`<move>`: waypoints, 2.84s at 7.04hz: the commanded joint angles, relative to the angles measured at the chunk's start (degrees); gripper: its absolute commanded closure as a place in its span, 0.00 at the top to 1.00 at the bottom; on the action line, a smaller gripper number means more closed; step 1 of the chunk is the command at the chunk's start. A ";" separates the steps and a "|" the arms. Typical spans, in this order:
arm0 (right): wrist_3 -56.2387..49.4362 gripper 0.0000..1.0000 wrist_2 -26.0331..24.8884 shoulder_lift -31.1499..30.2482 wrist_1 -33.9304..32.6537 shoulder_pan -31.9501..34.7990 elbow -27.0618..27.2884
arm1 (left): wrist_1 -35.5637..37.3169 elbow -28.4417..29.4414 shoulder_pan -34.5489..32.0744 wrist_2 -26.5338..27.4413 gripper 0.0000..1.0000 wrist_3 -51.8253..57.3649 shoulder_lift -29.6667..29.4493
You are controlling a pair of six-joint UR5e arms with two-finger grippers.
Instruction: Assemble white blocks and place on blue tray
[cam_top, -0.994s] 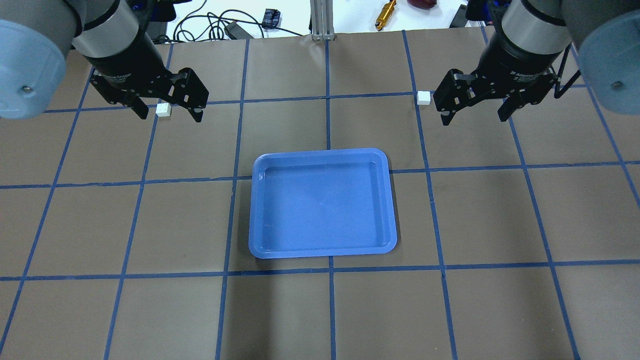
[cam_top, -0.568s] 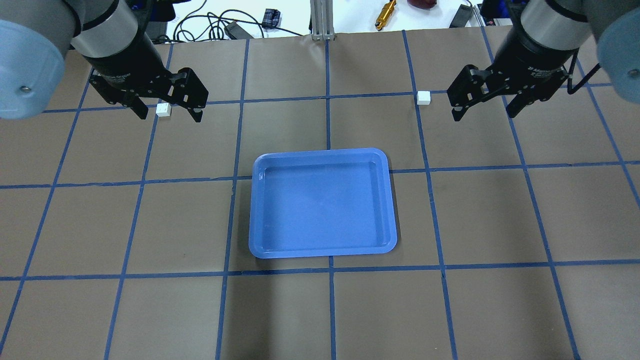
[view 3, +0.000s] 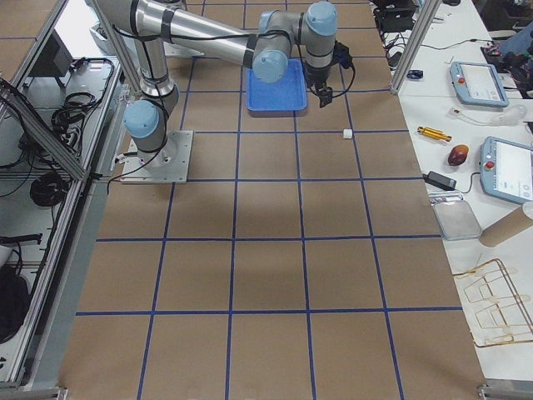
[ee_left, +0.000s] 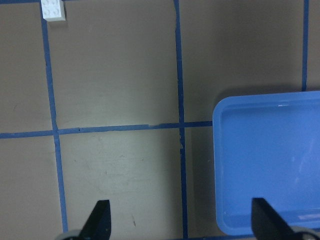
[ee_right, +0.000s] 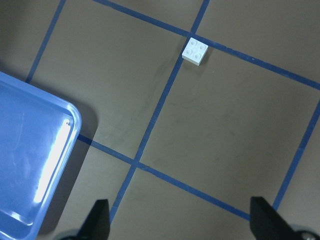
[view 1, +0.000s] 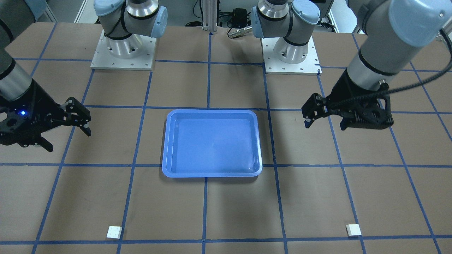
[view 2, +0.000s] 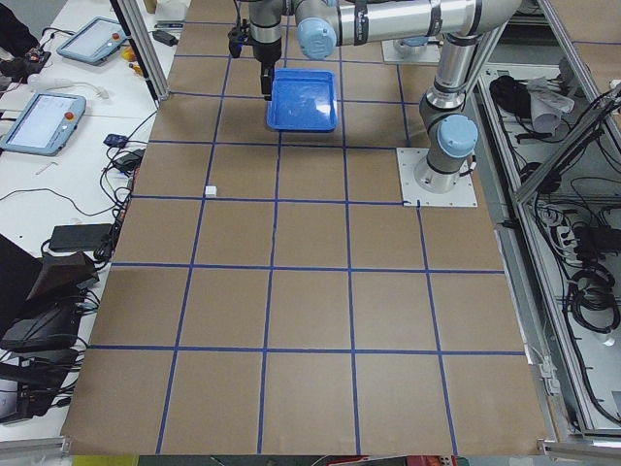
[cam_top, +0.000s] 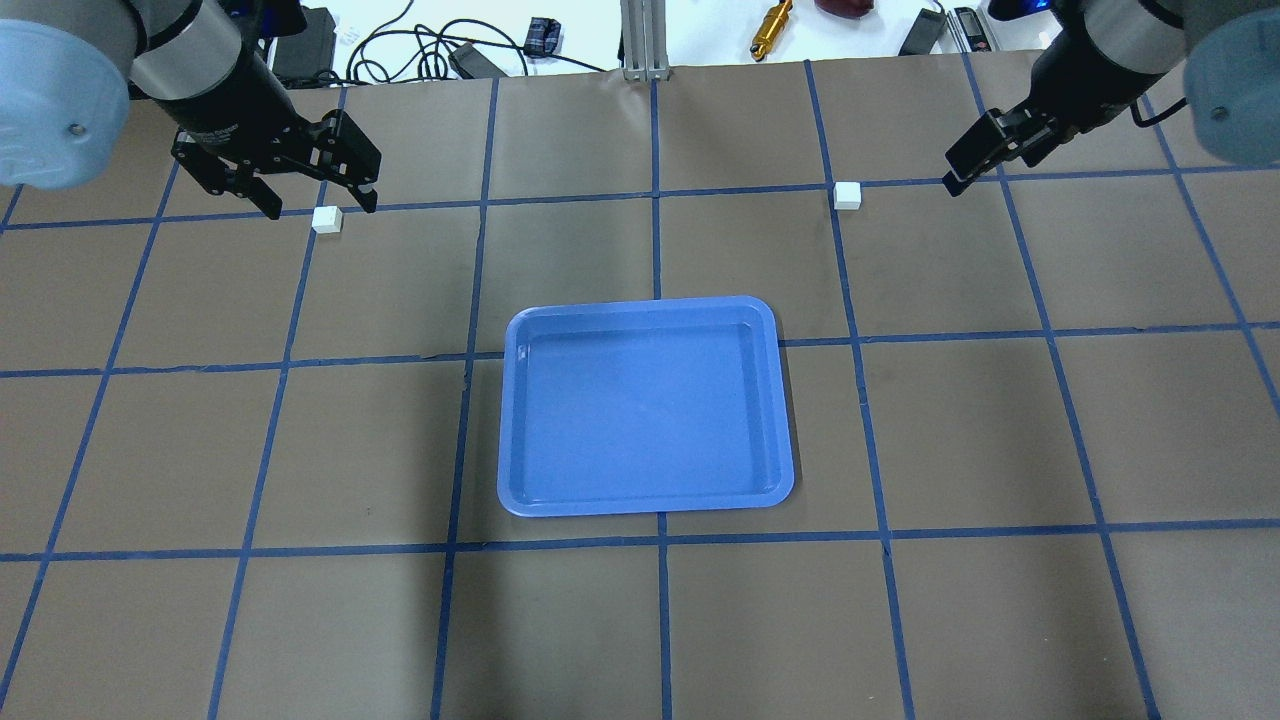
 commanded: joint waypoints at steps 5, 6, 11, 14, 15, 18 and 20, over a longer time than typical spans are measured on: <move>-24.79 1.00 15.96 13.59 -13.19 -6.18 -0.10 | 8.59 13.74 4.80 5.87 1.00 4.39 -23.96; -25.08 1.00 18.35 15.08 -13.39 -6.18 -0.19 | 12.26 13.93 5.50 5.87 1.00 4.56 -26.59; -36.63 0.99 21.69 22.30 -21.74 -6.18 -1.41 | 33.09 5.77 9.81 5.95 1.00 8.17 -30.32; -40.35 0.99 26.53 24.67 -20.42 -6.18 -4.14 | 28.77 7.34 9.64 4.99 1.00 7.81 -31.10; -41.76 0.99 26.46 25.29 -20.51 -6.18 -4.67 | 27.42 8.04 9.64 4.90 1.00 8.08 -31.54; -44.06 0.99 26.72 28.63 -20.25 -5.92 -7.83 | 22.61 12.41 9.20 4.72 0.94 10.19 -34.26; -48.33 0.99 26.72 29.16 -20.16 -4.87 -7.83 | 19.67 14.98 8.58 4.72 0.89 10.01 -34.70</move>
